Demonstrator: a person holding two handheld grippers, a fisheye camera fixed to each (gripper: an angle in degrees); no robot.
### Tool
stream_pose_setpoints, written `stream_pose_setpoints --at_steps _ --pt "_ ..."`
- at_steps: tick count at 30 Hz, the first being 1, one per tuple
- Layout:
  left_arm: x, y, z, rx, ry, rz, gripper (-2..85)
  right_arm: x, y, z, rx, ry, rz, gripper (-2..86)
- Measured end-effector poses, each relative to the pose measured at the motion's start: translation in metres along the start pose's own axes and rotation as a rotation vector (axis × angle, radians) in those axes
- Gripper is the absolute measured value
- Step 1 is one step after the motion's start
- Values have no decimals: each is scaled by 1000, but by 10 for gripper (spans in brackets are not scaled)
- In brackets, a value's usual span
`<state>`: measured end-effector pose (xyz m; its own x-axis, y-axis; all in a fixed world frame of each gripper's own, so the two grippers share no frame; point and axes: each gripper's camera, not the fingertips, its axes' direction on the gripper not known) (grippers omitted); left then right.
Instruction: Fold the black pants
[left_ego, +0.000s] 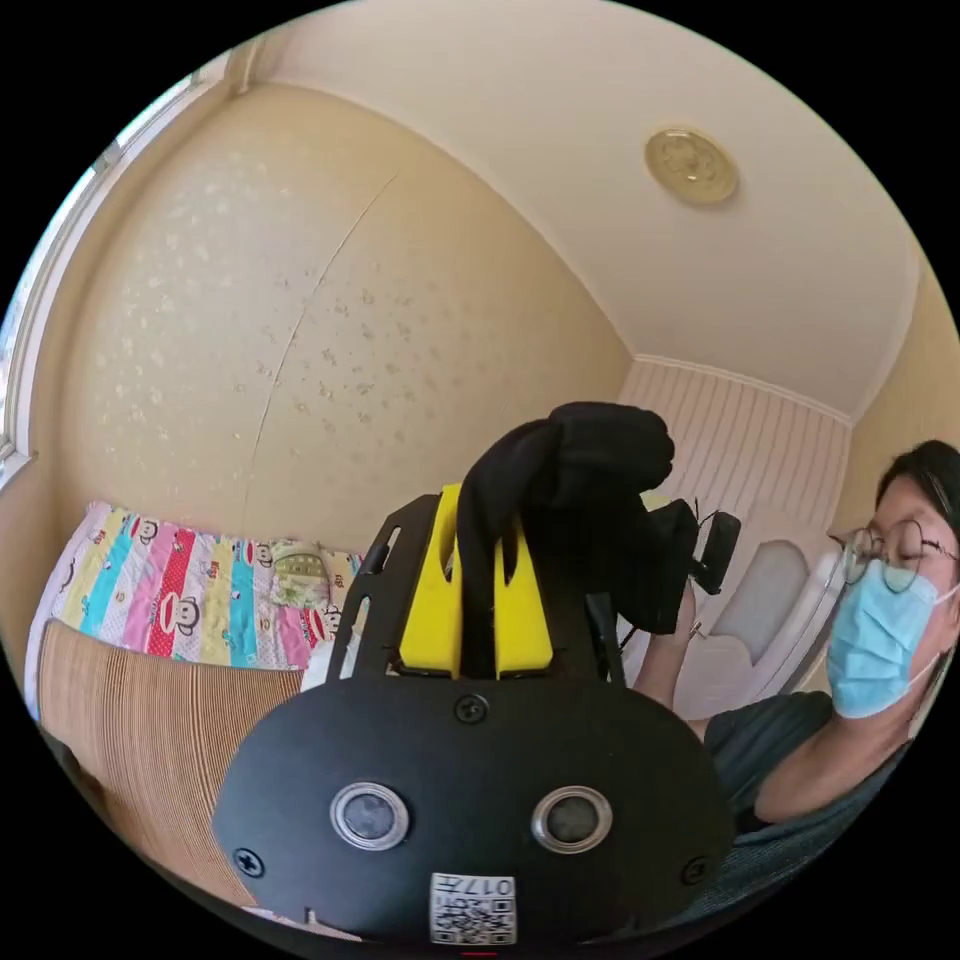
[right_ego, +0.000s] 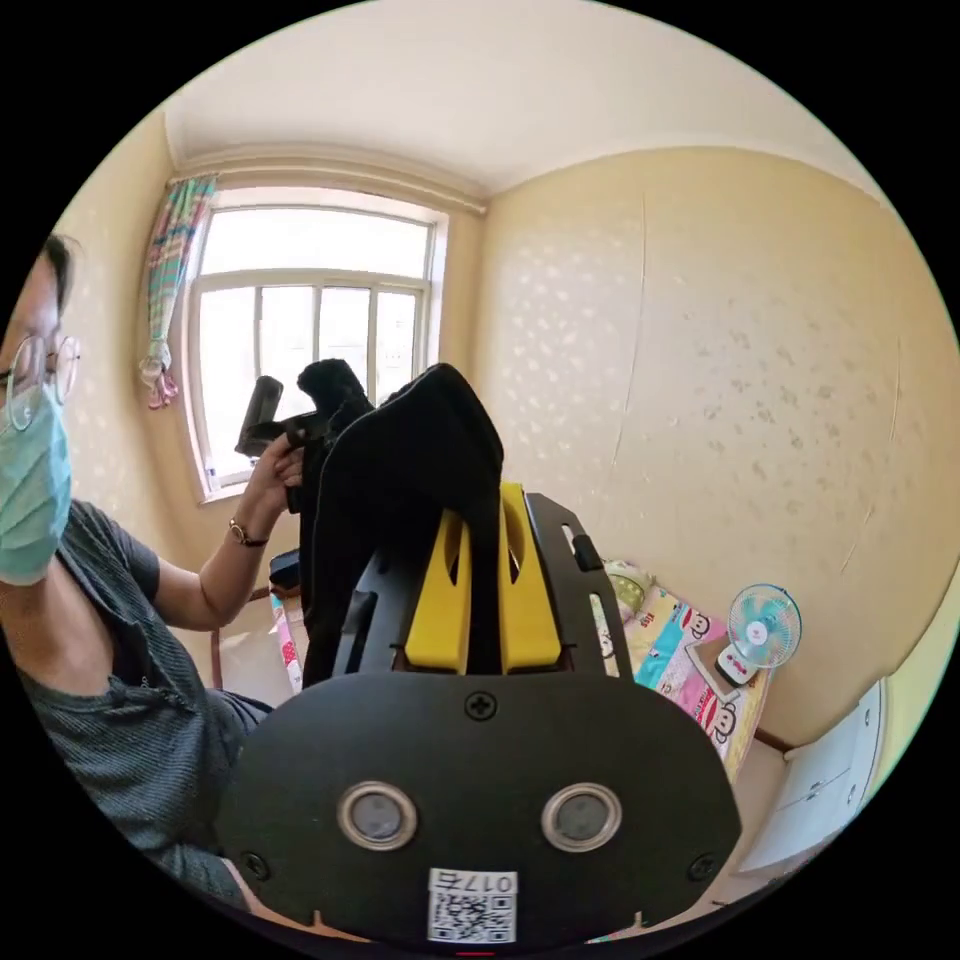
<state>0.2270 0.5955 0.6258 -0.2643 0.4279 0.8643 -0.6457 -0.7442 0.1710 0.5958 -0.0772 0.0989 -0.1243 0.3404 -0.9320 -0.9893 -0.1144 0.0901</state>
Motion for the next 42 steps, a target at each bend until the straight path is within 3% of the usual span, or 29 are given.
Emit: stream_pose_setpoints --at_steps 3,5,6,9,11,13,17,20,22,27,30,34,38,42 --pt "-95 -85 118 -118 -129 -33 50 143 -58 127 -103 60 231 63" --pt "-198 -140 208 -224 -291 -197 72 229 -59 198 -205 73 448 67" --pt "-222 -144 221 -243 -330 -245 75 268 -42 230 -278 64 583 66" --pt "-317 -121 245 -306 -442 -391 79 302 33 270 -192 -120 641 48" --pt "-374 -66 250 -419 -477 -358 79 309 92 305 -284 -218 646 44" --pt "-418 0 254 -570 -513 -373 80 307 191 355 -524 -303 688 50" --pt "-507 189 252 -967 -618 -545 88 282 337 409 -858 -404 791 62" --pt "-539 292 238 -1159 -685 -654 101 253 409 435 -1087 -421 776 74" --pt "-549 327 230 -1204 -735 -674 105 240 436 448 -1212 -380 721 86" --pt "-581 364 222 -1243 -825 -751 110 235 440 473 -1322 -266 592 89" --pt "-590 360 228 -1216 -903 -684 109 233 450 496 -1432 -287 544 77" --pt "-607 339 235 -1153 -1029 -739 95 253 441 492 -1429 -110 594 40" --pt "-636 315 220 -1092 -933 -911 48 255 435 479 -1462 -208 559 21" --pt "-635 310 194 -1184 -866 -875 32 257 441 453 -1457 -306 562 14"
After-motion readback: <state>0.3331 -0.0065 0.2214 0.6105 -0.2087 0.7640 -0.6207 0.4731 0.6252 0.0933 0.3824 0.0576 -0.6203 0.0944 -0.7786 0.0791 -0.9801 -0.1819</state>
